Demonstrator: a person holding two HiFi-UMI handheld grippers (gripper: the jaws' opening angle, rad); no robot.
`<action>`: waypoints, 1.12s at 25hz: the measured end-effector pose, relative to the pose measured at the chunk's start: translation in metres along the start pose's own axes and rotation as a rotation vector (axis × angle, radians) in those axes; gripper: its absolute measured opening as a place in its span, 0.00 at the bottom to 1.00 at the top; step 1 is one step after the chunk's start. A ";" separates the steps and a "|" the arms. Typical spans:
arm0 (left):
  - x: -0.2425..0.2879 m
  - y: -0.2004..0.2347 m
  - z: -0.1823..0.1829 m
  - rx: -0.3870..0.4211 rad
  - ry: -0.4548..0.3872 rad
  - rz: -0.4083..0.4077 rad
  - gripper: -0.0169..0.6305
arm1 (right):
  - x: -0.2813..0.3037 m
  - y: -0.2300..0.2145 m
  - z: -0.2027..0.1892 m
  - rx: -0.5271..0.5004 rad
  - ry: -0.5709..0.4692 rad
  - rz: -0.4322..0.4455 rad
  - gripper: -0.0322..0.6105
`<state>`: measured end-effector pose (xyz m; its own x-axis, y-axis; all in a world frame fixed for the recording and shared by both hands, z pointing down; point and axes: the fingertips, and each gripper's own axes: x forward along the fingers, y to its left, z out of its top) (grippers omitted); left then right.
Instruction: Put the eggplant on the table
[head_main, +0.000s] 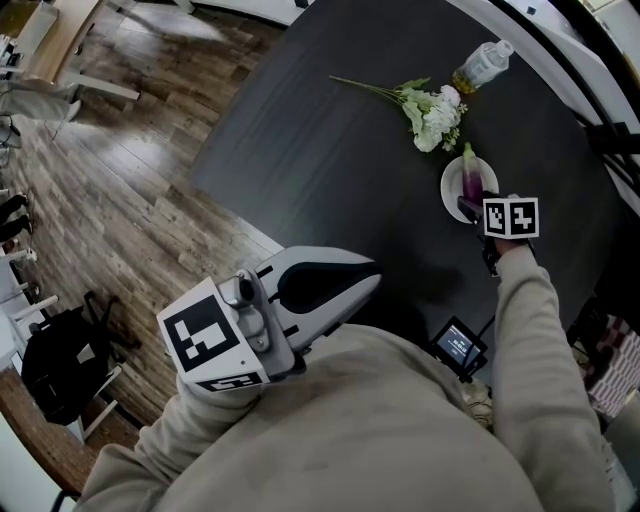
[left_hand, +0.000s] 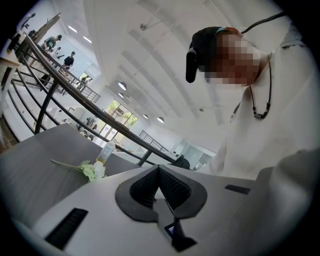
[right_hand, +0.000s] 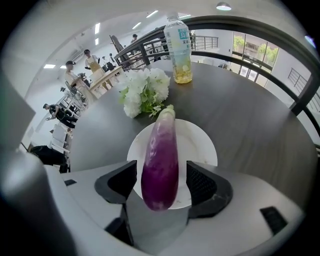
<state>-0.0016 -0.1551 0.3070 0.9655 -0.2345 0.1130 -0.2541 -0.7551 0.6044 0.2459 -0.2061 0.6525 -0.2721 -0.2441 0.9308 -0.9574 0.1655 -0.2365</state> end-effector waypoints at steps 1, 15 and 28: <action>0.000 0.000 0.000 0.001 0.003 -0.003 0.03 | -0.001 0.000 0.000 0.005 -0.005 -0.001 0.51; 0.016 -0.021 0.017 0.067 0.055 -0.112 0.03 | -0.071 0.011 0.014 0.063 -0.150 -0.019 0.51; 0.085 -0.078 0.058 0.251 0.121 -0.371 0.03 | -0.326 0.075 0.051 0.071 -0.780 0.054 0.50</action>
<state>0.0969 -0.1515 0.2236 0.9896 0.1413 0.0254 0.1182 -0.9027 0.4138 0.2575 -0.1631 0.3172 -0.2823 -0.8421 0.4594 -0.9376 0.1409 -0.3179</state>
